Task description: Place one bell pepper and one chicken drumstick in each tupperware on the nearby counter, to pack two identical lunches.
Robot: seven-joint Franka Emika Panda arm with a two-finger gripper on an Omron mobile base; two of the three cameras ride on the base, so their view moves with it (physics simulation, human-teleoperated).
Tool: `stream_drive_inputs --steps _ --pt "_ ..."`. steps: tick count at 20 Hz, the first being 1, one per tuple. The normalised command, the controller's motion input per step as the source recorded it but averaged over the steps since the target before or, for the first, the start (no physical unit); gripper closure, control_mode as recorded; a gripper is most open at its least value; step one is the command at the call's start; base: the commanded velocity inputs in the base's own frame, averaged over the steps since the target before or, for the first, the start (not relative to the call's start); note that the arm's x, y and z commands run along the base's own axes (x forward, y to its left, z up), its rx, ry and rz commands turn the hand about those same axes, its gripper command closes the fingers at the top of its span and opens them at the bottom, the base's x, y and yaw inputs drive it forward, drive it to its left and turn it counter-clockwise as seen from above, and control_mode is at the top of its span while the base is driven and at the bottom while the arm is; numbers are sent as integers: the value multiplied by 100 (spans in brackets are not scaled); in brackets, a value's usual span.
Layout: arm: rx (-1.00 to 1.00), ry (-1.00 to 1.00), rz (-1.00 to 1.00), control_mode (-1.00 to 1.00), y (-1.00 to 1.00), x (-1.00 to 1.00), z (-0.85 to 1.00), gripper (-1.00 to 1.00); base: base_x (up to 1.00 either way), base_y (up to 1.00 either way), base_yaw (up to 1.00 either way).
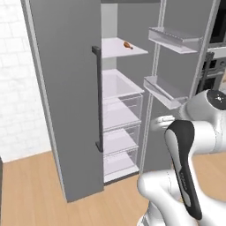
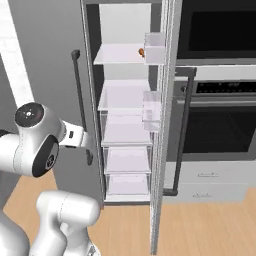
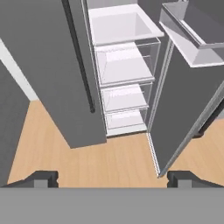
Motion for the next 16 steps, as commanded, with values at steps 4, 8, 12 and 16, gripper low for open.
stream_drive_inputs --steps 4,8,12,16 --pt "0 0 0 100 0 0 0 -100 100 0 -15" --pt "0 0 0 100 0 0 0 -100 93 -11 -12" --pt "0 0 0 100 0 0 0 -100 76 -28 -6" --pt "0 0 0 100 0 0 0 -100 58 -23 -2"
